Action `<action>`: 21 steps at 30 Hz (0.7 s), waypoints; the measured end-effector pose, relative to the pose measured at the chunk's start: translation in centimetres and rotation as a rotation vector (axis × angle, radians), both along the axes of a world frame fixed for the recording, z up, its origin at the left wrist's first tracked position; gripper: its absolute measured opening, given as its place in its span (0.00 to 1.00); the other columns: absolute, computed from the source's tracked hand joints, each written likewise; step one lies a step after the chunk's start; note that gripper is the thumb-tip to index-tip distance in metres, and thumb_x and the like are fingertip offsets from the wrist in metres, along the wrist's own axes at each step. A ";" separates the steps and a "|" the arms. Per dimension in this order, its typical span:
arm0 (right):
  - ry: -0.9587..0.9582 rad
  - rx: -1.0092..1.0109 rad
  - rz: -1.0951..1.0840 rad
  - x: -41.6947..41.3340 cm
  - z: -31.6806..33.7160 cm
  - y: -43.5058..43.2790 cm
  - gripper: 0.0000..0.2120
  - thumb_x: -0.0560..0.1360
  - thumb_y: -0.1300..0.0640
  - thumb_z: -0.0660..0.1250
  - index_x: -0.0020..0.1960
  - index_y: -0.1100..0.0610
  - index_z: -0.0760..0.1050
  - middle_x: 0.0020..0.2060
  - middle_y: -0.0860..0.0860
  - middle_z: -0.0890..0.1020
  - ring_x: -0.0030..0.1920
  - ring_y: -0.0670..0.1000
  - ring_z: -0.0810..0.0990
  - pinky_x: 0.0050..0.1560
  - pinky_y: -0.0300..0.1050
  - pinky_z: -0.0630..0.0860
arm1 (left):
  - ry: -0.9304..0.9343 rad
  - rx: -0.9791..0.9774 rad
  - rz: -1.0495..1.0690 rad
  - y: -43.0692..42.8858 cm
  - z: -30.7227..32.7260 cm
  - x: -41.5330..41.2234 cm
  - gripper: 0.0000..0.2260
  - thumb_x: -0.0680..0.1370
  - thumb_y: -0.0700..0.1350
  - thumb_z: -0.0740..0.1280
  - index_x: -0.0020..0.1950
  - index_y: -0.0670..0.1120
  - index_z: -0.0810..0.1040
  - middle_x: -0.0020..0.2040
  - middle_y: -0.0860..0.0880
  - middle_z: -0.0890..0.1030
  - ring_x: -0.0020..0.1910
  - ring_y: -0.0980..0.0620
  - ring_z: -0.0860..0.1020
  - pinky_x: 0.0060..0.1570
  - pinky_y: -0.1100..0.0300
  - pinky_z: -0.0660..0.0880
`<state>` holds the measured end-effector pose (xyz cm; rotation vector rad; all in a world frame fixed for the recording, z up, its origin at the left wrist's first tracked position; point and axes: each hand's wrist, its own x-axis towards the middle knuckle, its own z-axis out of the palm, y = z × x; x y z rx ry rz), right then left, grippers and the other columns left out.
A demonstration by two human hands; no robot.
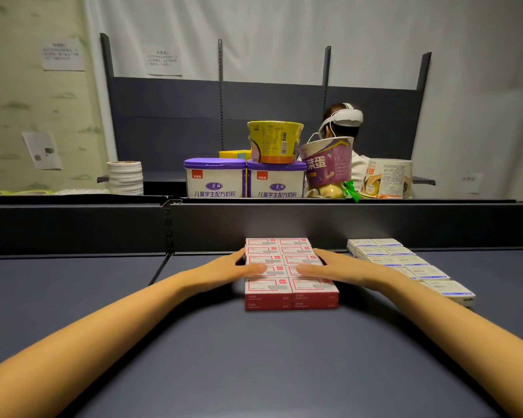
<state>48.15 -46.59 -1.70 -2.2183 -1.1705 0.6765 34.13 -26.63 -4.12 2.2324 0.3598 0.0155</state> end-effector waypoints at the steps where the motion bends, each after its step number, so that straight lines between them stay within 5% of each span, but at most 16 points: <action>1: 0.001 -0.001 0.001 -0.1 0.1 0.0 0.21 0.75 0.43 0.62 0.66 0.45 0.63 0.54 0.42 0.78 0.51 0.43 0.80 0.52 0.38 0.75 | -0.002 0.002 -0.005 -0.1 0.1 0.0 0.35 0.63 0.68 0.66 0.68 0.62 0.62 0.59 0.61 0.77 0.59 0.58 0.77 0.68 0.52 0.68; 10: -0.050 -0.018 0.034 -1.2 0.4 0.1 0.23 0.76 0.45 0.59 0.69 0.46 0.58 0.59 0.43 0.74 0.43 0.36 0.76 0.46 0.32 0.73 | 0.002 0.016 -0.012 -0.5 0.0 -0.2 0.40 0.65 0.69 0.65 0.73 0.59 0.56 0.61 0.58 0.77 0.59 0.57 0.77 0.67 0.52 0.69; 12: 0.000 0.002 0.027 -1.5 0.7 -0.3 0.23 0.76 0.44 0.59 0.69 0.47 0.59 0.67 0.46 0.71 0.52 0.41 0.77 0.60 0.41 0.72 | 0.007 -0.003 -0.010 -1.1 0.5 -0.7 0.37 0.69 0.68 0.64 0.74 0.58 0.56 0.66 0.57 0.74 0.61 0.56 0.75 0.70 0.51 0.65; 14: 0.011 -0.006 -0.045 -1.7 1.4 -1.4 0.31 0.76 0.41 0.57 0.74 0.51 0.54 0.74 0.48 0.62 0.69 0.49 0.68 0.72 0.51 0.57 | 0.011 -0.015 -0.020 -1.7 1.1 -1.2 0.30 0.76 0.61 0.60 0.75 0.55 0.54 0.70 0.59 0.66 0.62 0.59 0.70 0.73 0.57 0.58; 16: 0.041 -0.003 -0.032 -1.4 1.5 -2.8 0.30 0.77 0.42 0.56 0.75 0.49 0.51 0.72 0.42 0.61 0.71 0.45 0.61 0.73 0.47 0.52 | 0.035 0.026 -0.045 -1.8 1.2 -1.8 0.26 0.80 0.53 0.56 0.75 0.53 0.50 0.68 0.62 0.62 0.61 0.62 0.65 0.68 0.64 0.56; 21: 0.057 -0.070 0.200 -1.5 0.3 -3.4 0.35 0.75 0.48 0.65 0.73 0.41 0.47 0.71 0.39 0.62 0.67 0.40 0.63 0.67 0.41 0.58 | 0.068 0.144 -0.182 -1.0 0.2 -2.6 0.31 0.78 0.56 0.61 0.75 0.58 0.46 0.74 0.57 0.61 0.70 0.59 0.61 0.71 0.59 0.49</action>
